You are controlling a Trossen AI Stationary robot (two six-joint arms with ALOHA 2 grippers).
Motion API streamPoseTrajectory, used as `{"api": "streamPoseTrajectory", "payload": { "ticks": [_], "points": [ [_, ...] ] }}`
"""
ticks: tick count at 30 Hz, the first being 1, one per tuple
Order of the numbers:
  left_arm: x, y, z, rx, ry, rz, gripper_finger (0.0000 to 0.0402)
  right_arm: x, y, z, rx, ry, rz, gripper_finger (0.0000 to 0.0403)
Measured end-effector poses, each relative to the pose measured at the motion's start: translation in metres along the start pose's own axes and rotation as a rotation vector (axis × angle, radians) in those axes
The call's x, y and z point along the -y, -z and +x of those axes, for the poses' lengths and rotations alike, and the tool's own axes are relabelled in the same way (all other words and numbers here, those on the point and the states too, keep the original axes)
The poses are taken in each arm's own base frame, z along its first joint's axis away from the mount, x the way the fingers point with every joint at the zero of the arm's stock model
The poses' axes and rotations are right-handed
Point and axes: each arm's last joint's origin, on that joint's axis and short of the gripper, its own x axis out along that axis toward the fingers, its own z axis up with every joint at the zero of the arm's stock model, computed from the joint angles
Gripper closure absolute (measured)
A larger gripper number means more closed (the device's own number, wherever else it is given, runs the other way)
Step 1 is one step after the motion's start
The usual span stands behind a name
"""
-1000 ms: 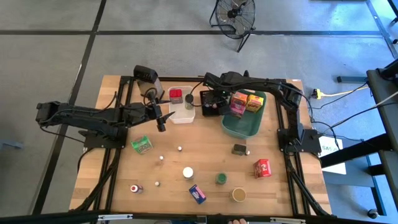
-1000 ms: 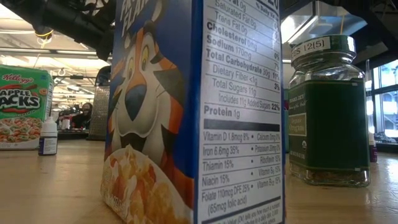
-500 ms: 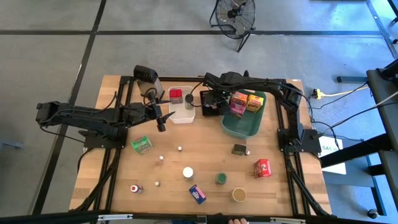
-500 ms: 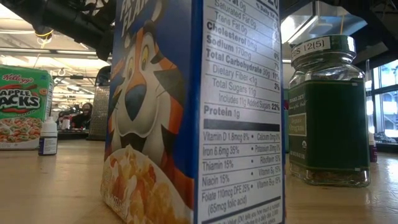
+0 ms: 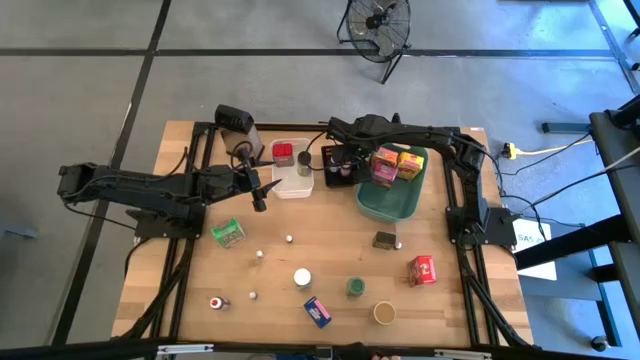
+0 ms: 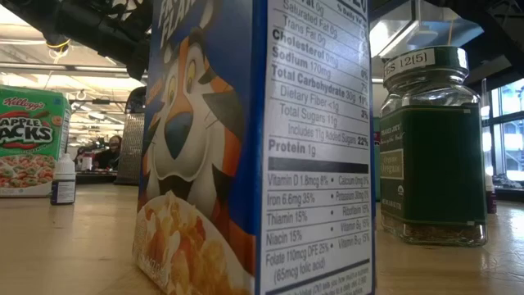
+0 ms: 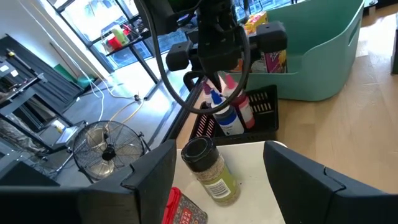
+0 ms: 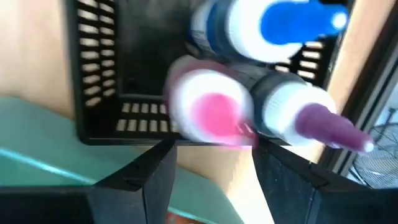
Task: Pick & Place Kitchen Items
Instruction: Put the large pink food coloring bottle into the black bin, then put the large red food coloring bottle into the black bin
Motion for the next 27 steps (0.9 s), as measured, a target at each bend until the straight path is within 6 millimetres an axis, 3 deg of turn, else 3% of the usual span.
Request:
{"api": "streamPoseTrajectory", "payload": {
  "ticks": [10, 27],
  "points": [
    [-0.003, -0.003, -0.006, 0.03, -0.003, -0.052, 0.0164, -0.016, -0.012, -0.024, -0.015, -0.039, -0.013, 0.0192],
    [-0.002, -0.025, -0.06, 0.234, 0.191, -0.153, 0.0164, -0.042, -0.02, -0.085, 0.055, -0.025, 0.074, 0.0192]
  ]
}}
